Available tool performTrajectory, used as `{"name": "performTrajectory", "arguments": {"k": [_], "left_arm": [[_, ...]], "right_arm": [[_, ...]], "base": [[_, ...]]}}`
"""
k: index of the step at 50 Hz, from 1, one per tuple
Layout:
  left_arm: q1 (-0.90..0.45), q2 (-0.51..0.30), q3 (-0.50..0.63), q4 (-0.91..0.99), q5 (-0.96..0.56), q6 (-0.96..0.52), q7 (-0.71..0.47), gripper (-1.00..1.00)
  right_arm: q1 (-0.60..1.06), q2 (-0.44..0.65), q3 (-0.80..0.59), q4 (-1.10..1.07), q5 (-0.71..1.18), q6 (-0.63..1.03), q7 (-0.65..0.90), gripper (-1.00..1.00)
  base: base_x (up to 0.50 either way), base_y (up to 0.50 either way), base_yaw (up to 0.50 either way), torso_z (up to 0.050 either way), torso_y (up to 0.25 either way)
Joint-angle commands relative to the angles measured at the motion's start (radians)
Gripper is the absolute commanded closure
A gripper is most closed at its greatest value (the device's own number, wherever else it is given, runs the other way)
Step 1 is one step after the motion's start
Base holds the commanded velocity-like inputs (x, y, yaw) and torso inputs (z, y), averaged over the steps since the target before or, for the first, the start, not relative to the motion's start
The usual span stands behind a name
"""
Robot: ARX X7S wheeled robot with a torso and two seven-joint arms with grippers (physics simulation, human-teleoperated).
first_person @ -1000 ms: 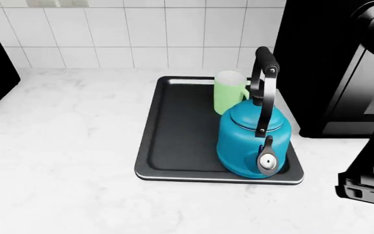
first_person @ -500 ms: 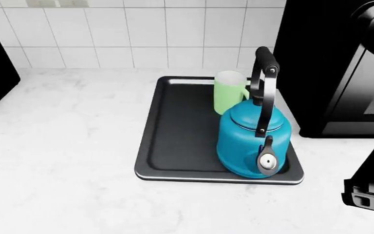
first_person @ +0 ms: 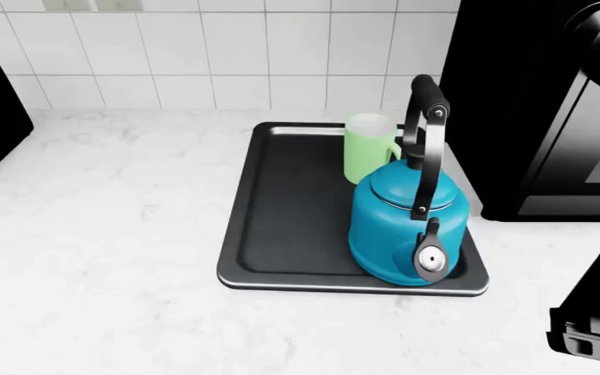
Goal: Pick the kettle from the counter and place it on the tray. Then pick the mug from the cabinet and place it on the tray. Then close the cabinet doors.
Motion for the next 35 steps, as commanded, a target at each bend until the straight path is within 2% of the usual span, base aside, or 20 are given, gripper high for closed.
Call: {"name": "performTrajectory", "arguments": {"k": [1, 9, 17, 35], "left_arm": [[-0.047, 0.065, 0.116, -0.091, -0.512, 0.117, -0.034, -1.00], [-0.047, 0.065, 0.268, -0.165, -0.609, 0.176, -0.022, -1.00], [-0.047, 0.065, 0.387, -0.225, -0.528, 0.169, 0.035, -1.00], [-0.047, 0.065, 0.605, -0.335, -0.325, 0.137, 0.143, -1.00]], "right_arm": [[-0.031, 0.000, -0.021, 0.009, -0.052, -0.019, 0.006, -1.00], [-0.051, 0.000, -0.036, 0.041, -0.076, -0.059, 0.007, -1.00], [-0.064, 0.000, -0.045, 0.058, -0.092, -0.079, 0.007, -1.00], [-0.031, 0.000, -0.001, -0.040, -0.089, 0.058, 0.007, -1.00]], "base": [[0.00, 0.00, 0.00, 0.000, 0.010], [0.00, 0.00, 0.00, 0.000, 0.000], [0.00, 0.00, 0.00, 0.000, 0.000], [0.00, 0.00, 0.00, 0.000, 0.000]]}}
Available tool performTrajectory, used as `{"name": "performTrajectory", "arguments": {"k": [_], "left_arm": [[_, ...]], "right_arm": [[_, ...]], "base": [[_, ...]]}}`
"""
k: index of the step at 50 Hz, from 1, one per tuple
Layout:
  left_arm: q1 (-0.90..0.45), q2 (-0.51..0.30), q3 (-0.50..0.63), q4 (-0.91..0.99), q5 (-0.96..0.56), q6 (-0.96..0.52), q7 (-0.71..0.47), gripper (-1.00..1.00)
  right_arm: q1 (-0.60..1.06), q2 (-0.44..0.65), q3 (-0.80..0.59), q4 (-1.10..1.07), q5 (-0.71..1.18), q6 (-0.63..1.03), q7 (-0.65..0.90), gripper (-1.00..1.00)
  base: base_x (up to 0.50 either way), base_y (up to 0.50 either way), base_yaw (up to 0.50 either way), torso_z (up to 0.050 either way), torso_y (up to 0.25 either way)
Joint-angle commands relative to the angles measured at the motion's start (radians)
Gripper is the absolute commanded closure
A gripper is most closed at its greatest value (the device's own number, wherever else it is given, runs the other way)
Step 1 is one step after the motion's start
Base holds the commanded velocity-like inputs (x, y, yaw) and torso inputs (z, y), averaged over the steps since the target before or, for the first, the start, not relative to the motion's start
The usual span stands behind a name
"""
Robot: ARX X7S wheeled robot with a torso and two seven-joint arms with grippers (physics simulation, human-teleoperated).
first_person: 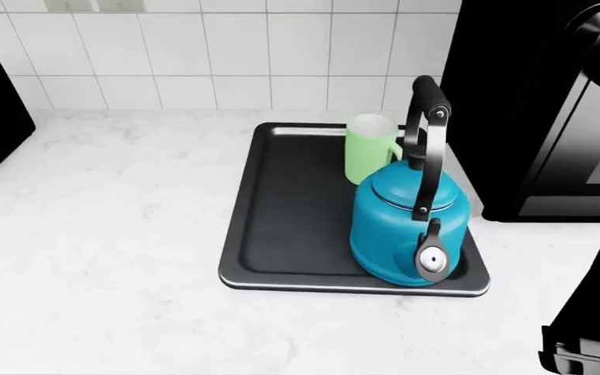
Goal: Pick the kettle from the counter and place it on the tray. Then pick the mug from the cabinet and place it on the tray. Then close the cabinet doors.
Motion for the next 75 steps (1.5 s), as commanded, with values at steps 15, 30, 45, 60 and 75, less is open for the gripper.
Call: {"name": "performTrajectory", "arguments": {"k": [15, 30, 45, 60, 75], "left_arm": [[0.000, 0.046, 0.369, -0.158, -0.113, -0.031, 0.212, -1.00], [0.000, 0.046, 0.662, -0.276, -0.191, 0.098, 0.191, -1.00], [0.026, 0.046, 1.039, -0.263, -0.210, 0.202, 0.188, -1.00], [0.102, 0.046, 1.072, -0.279, -0.027, 0.185, 0.207, -1.00], [0.041, -0.152, 0.642, 0.038, -0.345, 0.167, -0.109, -1.00]], "right_arm": [[0.061, 0.003, 0.064, -0.058, -0.043, 0.118, 0.000, -1.00], [0.040, 0.003, 0.053, -0.058, -0.073, 0.111, 0.000, -1.00], [0.023, 0.003, 0.045, -0.058, -0.086, 0.106, 0.000, -1.00], [0.010, 0.003, 0.043, -0.058, -0.085, 0.103, 0.000, -1.00], [-0.026, 0.003, 0.018, -0.058, -0.119, 0.082, 0.000, -1.00]], "base": [[0.00, 0.00, 0.00, 0.000, 0.000], [0.00, 0.00, 0.00, 0.000, 0.000], [0.00, 0.00, 0.00, 0.000, 0.000], [0.00, 0.00, 0.00, 0.000, 0.000], [0.00, 0.00, 0.00, 0.000, 0.000]]}}
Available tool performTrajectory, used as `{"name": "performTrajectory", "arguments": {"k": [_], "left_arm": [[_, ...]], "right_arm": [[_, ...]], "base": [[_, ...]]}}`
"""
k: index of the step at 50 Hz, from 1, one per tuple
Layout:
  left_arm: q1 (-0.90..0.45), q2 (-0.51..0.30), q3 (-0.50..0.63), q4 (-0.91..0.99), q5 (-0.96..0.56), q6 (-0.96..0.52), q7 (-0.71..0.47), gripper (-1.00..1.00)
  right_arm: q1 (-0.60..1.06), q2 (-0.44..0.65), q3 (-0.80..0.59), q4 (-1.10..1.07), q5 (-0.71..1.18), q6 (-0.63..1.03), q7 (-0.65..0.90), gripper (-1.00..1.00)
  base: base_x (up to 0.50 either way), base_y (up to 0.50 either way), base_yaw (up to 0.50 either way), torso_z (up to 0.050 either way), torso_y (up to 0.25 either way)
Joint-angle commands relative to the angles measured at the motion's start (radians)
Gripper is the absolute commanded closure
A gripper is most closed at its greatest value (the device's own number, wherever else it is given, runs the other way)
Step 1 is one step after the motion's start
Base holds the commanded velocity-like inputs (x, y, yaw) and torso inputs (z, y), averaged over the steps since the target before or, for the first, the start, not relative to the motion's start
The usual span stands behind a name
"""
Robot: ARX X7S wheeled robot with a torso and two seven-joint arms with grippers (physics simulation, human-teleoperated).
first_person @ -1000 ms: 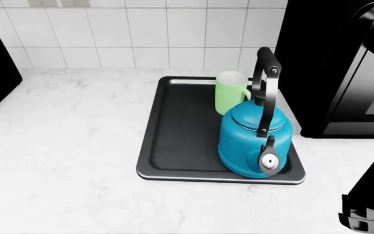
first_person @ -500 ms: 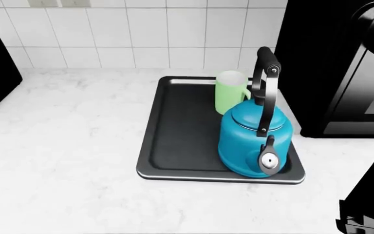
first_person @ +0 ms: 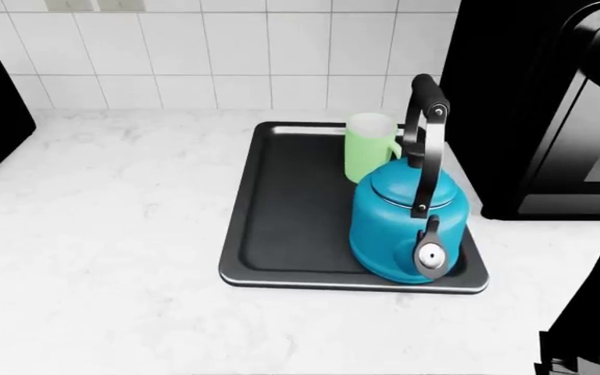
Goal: Pick the kettle from the counter and place it on the tray. Then pick the mug from the cabinet and place it on the tray. Then close the cabinet doors.
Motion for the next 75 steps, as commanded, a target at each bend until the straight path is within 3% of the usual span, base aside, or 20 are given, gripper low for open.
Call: {"name": "performTrajectory", "arguments": {"k": [1, 6, 13, 20, 22, 24, 26, 30, 36, 75], "left_arm": [[0.038, -0.216, -0.305, 0.317, -0.429, -0.059, -0.235, -1.00], [0.137, -0.461, -0.532, 0.867, -0.720, -0.119, -0.525, -1.00], [0.365, -0.778, -0.693, 1.508, -0.960, -0.040, -0.885, -1.00], [0.562, -1.073, -0.812, 1.872, -1.053, 0.125, -1.030, -1.00], [0.591, -1.199, -0.719, 1.872, -0.985, 0.278, -0.969, -1.00], [0.581, -1.410, -0.419, 1.872, -0.754, 0.578, -0.909, -1.00], [0.667, -1.540, -0.129, 1.872, -0.546, 0.840, -0.898, -1.00], [0.766, -1.541, -0.029, 1.872, -0.378, 0.929, -0.958, -1.00], [0.801, -1.541, 0.008, 1.872, -0.320, 0.958, -0.971, -1.00], [0.812, -1.541, 0.039, 1.872, -0.289, 0.973, -0.988, -1.00]], "right_arm": [[-0.016, 0.004, -0.023, -0.003, -0.020, -0.015, 0.000, -1.00], [-0.020, 0.004, -0.024, -0.003, -0.027, -0.017, 0.000, -1.00], [-0.035, 0.004, -0.036, -0.003, -0.058, -0.010, -0.001, -1.00], [-0.034, 0.004, -0.034, -0.003, -0.052, -0.008, -0.013, -1.00], [-0.032, 0.004, -0.032, -0.003, -0.048, -0.005, -0.016, -1.00], [-0.030, 0.004, -0.030, -0.003, -0.040, 0.000, -0.022, -1.00], [-0.028, 0.004, -0.027, -0.003, -0.034, 0.000, -0.028, -1.00], [-0.021, 0.004, -0.021, -0.003, -0.015, -0.011, -0.035, -1.00], [-0.014, 0.002, -0.020, -0.003, -0.001, -0.022, -0.041, -1.00], [-0.017, 0.004, -0.027, -0.003, -0.032, -0.026, -0.016, -1.00]], "base": [[0.00, 0.00, 0.00, 0.000, 0.000], [0.00, 0.00, 0.00, 0.000, 0.000], [0.00, 0.00, 0.00, 0.000, 0.000], [0.00, 0.00, 0.00, 0.000, 0.000], [0.00, 0.00, 0.00, 0.000, 0.000], [0.00, 0.00, 0.00, 0.000, 0.000], [0.00, 0.00, 0.00, 0.000, 0.000], [0.00, 0.00, 0.00, 0.000, 0.000], [0.00, -0.42, 0.00, 0.000, 0.000], [0.00, -0.50, 0.00, 0.000, 0.000]]}}
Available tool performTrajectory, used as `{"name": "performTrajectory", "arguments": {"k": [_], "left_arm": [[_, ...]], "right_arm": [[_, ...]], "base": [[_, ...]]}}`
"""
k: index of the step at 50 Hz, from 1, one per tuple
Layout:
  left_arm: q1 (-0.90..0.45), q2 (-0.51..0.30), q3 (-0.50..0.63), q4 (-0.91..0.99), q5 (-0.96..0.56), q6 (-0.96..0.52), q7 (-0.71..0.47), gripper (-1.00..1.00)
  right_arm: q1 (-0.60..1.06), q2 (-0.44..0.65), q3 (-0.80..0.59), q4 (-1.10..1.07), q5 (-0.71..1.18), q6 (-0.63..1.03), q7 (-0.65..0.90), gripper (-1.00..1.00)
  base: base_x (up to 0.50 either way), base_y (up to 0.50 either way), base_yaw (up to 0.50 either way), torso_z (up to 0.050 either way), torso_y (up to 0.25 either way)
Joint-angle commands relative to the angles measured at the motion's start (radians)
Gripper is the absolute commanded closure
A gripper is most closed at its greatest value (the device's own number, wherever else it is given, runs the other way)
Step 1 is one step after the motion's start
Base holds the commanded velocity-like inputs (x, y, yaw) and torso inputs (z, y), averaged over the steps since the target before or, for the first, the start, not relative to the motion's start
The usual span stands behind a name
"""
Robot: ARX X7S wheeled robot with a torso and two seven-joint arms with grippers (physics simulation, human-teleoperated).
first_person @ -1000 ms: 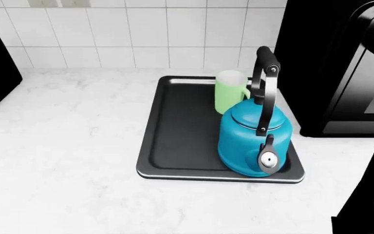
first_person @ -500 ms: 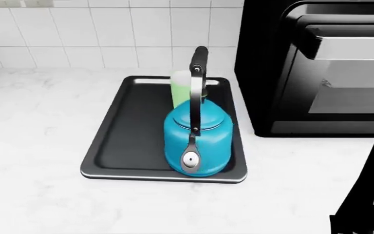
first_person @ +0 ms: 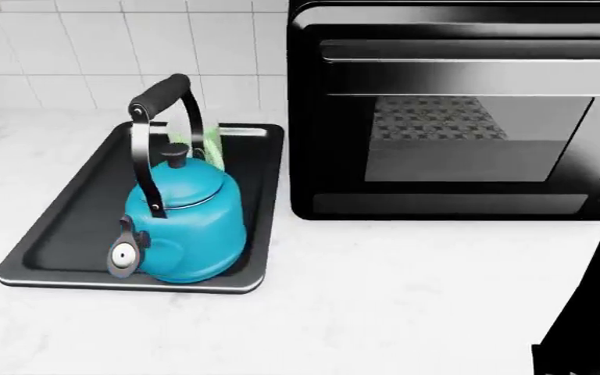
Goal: Pick the kettle from the counter and place it on the tray. Then pick the mug from the cabinet and place it on the tray. Then close the cabinet doors.
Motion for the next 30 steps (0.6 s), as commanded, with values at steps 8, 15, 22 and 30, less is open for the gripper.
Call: {"name": "performTrajectory", "arguments": {"k": [8, 15, 22, 30], "left_arm": [[0.011, -0.004, 0.027, 0.003, 0.027, 0.018, -0.005, -1.00], [0.017, -0.004, 0.042, 0.003, 0.044, 0.024, -0.007, -1.00], [0.014, -0.004, 0.049, 0.003, 0.050, 0.027, -0.014, -1.00], [0.016, -0.004, 0.067, 0.003, 0.067, 0.034, -0.016, -1.00]], "right_arm": [[-0.001, 0.000, 0.000, 0.000, -0.008, 0.000, 0.007, -1.00], [-0.005, 0.000, -0.003, 0.000, -0.016, 0.000, 0.011, -1.00], [-0.007, 0.000, -0.004, 0.000, -0.019, 0.002, 0.012, -1.00], [-0.006, 0.000, -0.003, 0.000, -0.020, 0.002, 0.014, -1.00]], "base": [[0.00, -0.50, 0.00, 0.000, 0.000], [0.00, -0.50, 0.00, 0.000, 0.000], [0.00, -0.50, 0.00, 0.000, 0.000], [0.00, -0.50, 0.00, 0.000, 0.000]]}}
